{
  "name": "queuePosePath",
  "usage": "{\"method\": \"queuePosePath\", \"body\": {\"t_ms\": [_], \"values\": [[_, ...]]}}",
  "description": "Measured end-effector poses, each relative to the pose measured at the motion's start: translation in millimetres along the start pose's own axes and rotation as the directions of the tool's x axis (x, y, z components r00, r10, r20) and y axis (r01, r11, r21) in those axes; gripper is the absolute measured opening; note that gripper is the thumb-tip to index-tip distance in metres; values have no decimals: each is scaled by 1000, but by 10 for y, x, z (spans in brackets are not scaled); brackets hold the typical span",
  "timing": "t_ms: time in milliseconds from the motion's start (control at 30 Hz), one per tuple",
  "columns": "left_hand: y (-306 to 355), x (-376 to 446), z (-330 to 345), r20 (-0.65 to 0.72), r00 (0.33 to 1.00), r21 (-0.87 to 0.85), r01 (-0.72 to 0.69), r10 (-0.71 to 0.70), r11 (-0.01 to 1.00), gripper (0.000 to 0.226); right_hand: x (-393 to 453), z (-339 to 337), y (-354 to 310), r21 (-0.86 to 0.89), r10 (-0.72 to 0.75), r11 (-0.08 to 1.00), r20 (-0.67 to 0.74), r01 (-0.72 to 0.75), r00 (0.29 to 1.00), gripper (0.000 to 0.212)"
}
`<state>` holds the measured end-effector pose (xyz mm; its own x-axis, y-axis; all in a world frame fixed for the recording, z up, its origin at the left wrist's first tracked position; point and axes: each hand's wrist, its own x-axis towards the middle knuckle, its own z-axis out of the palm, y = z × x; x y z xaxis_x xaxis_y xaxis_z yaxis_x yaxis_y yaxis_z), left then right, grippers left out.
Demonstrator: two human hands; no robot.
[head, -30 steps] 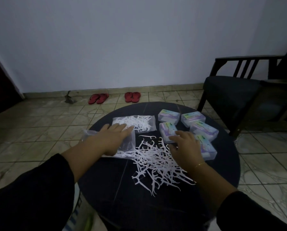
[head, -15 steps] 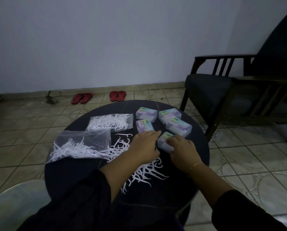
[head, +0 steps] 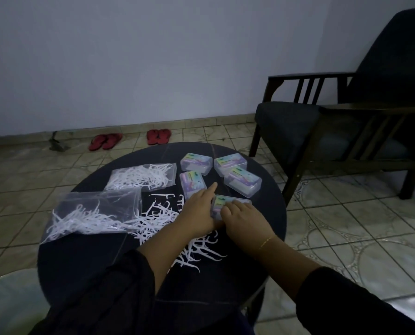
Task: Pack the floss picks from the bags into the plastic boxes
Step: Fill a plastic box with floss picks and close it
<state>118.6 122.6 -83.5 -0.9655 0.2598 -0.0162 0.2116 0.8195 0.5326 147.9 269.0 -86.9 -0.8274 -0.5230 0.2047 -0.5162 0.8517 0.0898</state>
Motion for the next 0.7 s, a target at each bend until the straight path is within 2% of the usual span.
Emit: {"method": "queuePosePath", "body": {"t_ms": [133,200,267,300,367,400,500,700], "values": [[-25,12,16,1,1000,-32,14,-14,999,108,-2,-65,47,-44,-34,998,122,39,992,33],[-55,16,37,-2,999,-66,33,-33,997,112,37,-152,99,53,-24,998,132,17,991,34],[-82,18,52,10,998,-99,64,-64,993,117,64,-241,185,235,66,969,81,-83,995,30],[-94,21,58,15,997,-112,72,-71,991,119,78,-272,234,282,119,953,-2,-114,993,30],[-122,24,77,7,998,-119,59,-59,991,119,118,-279,325,241,225,953,-155,-184,962,33],[-125,19,84,-1,998,-115,54,-55,992,120,144,-300,348,200,283,948,-173,-247,943,36],[-106,-6,95,-20,998,-90,55,-57,994,121,296,-293,358,149,423,898,-39,-413,905,43],[-90,-45,80,-38,998,-1,50,-50,999,122,419,-181,360,233,466,837,175,-496,867,62]]}}
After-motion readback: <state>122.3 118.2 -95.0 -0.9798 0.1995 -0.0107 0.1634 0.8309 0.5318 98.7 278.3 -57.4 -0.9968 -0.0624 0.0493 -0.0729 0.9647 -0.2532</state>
